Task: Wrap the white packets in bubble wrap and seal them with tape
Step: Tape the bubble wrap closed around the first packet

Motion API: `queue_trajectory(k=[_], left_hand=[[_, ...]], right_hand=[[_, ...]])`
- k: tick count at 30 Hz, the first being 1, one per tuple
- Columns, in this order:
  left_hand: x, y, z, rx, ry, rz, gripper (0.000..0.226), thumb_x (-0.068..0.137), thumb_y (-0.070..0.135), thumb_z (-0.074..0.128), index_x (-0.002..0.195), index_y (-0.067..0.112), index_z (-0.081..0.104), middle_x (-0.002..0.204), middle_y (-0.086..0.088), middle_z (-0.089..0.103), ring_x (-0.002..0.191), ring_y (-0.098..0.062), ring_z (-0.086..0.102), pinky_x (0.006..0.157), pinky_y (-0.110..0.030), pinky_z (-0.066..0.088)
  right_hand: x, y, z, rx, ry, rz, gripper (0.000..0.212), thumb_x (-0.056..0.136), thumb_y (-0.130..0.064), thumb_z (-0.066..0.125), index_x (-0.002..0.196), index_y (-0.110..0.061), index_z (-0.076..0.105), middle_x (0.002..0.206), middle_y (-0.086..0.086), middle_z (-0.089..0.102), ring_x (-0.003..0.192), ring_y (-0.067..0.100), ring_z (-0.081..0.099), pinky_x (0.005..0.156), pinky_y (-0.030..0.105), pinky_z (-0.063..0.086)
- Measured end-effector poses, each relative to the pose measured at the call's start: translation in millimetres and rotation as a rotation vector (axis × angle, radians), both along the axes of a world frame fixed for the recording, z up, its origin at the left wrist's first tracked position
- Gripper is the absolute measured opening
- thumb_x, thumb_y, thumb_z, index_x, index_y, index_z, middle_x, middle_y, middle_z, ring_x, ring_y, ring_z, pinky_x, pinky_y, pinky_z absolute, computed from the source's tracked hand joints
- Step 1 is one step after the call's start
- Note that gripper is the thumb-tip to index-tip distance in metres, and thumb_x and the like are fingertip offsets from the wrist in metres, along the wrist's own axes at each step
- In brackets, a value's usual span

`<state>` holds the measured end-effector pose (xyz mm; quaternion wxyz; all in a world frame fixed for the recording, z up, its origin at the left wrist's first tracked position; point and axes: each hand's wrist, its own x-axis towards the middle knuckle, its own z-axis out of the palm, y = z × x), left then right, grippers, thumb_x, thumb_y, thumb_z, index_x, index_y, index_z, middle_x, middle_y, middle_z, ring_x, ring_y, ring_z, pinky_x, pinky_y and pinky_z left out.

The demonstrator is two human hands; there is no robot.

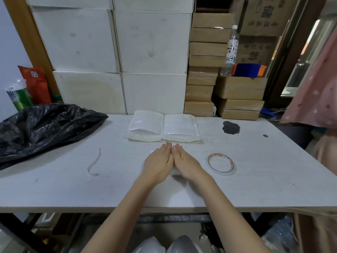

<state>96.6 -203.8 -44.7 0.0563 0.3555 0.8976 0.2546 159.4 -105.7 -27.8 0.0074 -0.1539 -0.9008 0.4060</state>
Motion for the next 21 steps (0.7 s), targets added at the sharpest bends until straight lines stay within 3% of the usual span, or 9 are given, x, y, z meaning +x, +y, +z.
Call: queue_trajectory(k=[3,5,7,9,11,13,16,18,21], left_hand=[[-9,-6,12,0.235,-0.357,-0.029,0.049,0.101,0.031,0.03,0.149,0.024,0.02,0.156,0.009,0.019,0.143,-0.009,0.021,0.119,-0.032,0.013],[-13,-19,25,0.479,-0.467,0.002,0.047,0.101,0.028,0.035,0.147,0.025,0.027,0.152,0.009,0.028,0.137,-0.008,0.031,0.115,-0.026,0.019],[-16,-33,29,0.439,-0.238,0.021,0.047,0.1,0.019,0.037,0.146,0.025,0.028,0.151,0.01,0.03,0.141,-0.01,0.026,0.115,-0.025,0.019],[-4,-42,24,0.142,0.146,-0.034,0.048,0.1,0.026,0.033,0.147,0.022,0.026,0.152,0.009,0.025,0.144,-0.012,0.019,0.115,-0.025,0.015],[9,-45,12,-0.049,0.448,-0.147,0.052,0.095,0.032,0.027,0.141,0.012,0.04,0.147,-0.001,0.039,0.138,-0.017,0.035,0.111,-0.025,0.026],[10,-43,-8,-0.125,0.595,-0.213,0.05,0.086,0.026,0.032,0.123,0.007,0.061,0.127,-0.008,0.062,0.118,-0.019,0.059,0.096,-0.029,0.046],[3,-40,-22,-0.084,0.664,-0.229,0.043,0.076,0.012,0.058,0.118,0.01,0.065,0.122,-0.005,0.065,0.112,-0.014,0.063,0.088,-0.021,0.049],[3,-36,-22,-0.087,0.639,-0.231,0.055,0.064,0.009,0.079,0.117,0.012,0.066,0.121,-0.003,0.066,0.111,-0.012,0.063,0.082,-0.017,0.051],[4,-26,-20,-0.072,0.601,-0.193,0.064,0.059,0.011,0.086,0.12,0.012,0.064,0.124,-0.003,0.064,0.113,-0.013,0.062,0.079,-0.017,0.053]], right_hand=[[5,7,5,-0.047,0.055,0.011,0.05,0.103,-0.033,0.02,0.15,-0.018,0.014,0.16,-0.007,0.003,0.146,0.006,0.001,0.117,0.025,0.003],[13,13,8,0.117,0.165,-0.013,0.051,0.102,-0.024,0.03,0.15,-0.017,0.015,0.16,-0.007,0.002,0.146,0.005,0.0,0.115,0.022,0.004],[26,16,8,0.338,0.218,0.03,0.053,0.101,-0.022,0.032,0.151,-0.017,0.016,0.159,-0.009,0.003,0.146,0.005,0.0,0.115,0.021,0.006],[38,13,5,0.467,0.187,0.119,0.053,0.102,-0.027,0.03,0.151,-0.018,0.014,0.159,-0.01,0.002,0.146,0.003,0.0,0.115,0.02,0.007],[48,7,0,0.544,0.13,0.18,0.053,0.102,-0.03,0.026,0.152,-0.018,0.011,0.16,-0.007,0.0,0.146,0.004,0.0,0.115,0.019,0.005],[51,4,-6,0.59,0.089,0.197,0.053,0.103,-0.03,0.022,0.152,-0.016,0.006,0.16,-0.004,-0.004,0.146,0.006,-0.001,0.116,0.019,0.004],[48,6,-13,0.613,0.104,0.175,0.051,0.104,-0.024,0.021,0.152,-0.015,0.004,0.16,-0.002,-0.005,0.147,0.007,0.0,0.116,0.019,0.009],[46,10,-16,0.619,0.124,0.165,0.051,0.104,-0.022,0.022,0.152,-0.015,0.006,0.16,-0.001,-0.003,0.147,0.008,0.001,0.116,0.02,0.012],[44,19,-18,0.624,0.142,0.146,0.051,0.103,-0.017,0.025,0.151,-0.014,0.008,0.16,-0.001,-0.001,0.147,0.008,0.004,0.115,0.019,0.014]])
